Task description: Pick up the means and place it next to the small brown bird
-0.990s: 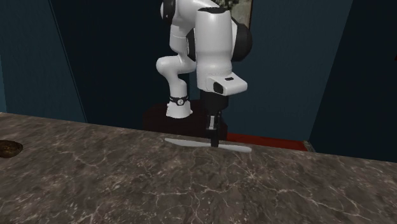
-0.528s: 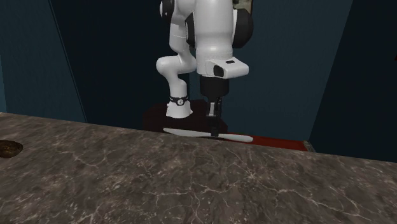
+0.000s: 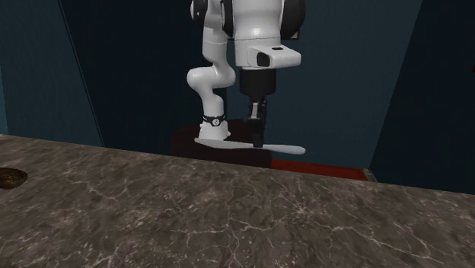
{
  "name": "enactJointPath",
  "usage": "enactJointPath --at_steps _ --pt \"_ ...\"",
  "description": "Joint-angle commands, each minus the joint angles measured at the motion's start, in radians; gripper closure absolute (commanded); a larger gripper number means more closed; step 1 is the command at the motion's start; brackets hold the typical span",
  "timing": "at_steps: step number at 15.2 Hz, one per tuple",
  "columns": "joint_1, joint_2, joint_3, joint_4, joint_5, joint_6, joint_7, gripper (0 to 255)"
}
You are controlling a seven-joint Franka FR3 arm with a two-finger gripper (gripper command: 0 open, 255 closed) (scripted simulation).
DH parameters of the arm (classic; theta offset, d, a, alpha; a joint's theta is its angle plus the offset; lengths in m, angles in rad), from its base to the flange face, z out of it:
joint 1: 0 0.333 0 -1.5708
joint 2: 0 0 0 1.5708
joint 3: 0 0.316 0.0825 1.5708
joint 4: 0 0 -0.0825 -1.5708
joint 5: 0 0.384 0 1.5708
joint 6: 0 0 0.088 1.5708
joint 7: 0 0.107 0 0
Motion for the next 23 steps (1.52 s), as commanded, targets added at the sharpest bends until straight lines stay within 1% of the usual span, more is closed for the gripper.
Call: enactJointPath --at_steps 1,5,9,14,18,23 --pt "-0.002 -0.002 -0.001 0.024 -0.001 -0.026 0.0 255" --pt "-0.004 -0.007 -0.003 0.064 -0.004 -0.071 0.004 255" --pt "-0.035 -0.103 -0.029 -0.073 -0.017 -0.032 -0.061 255" --pt "-0.079 -0.202 -0.068 -0.206 -0.036 -0.001 -0.147 255" --pt "-0.118 -0.266 -0.103 -0.286 -0.051 0.015 -0.219 255" --pt "-0.17 -0.327 -0.152 -0.358 -0.07 0.024 -0.316 255"
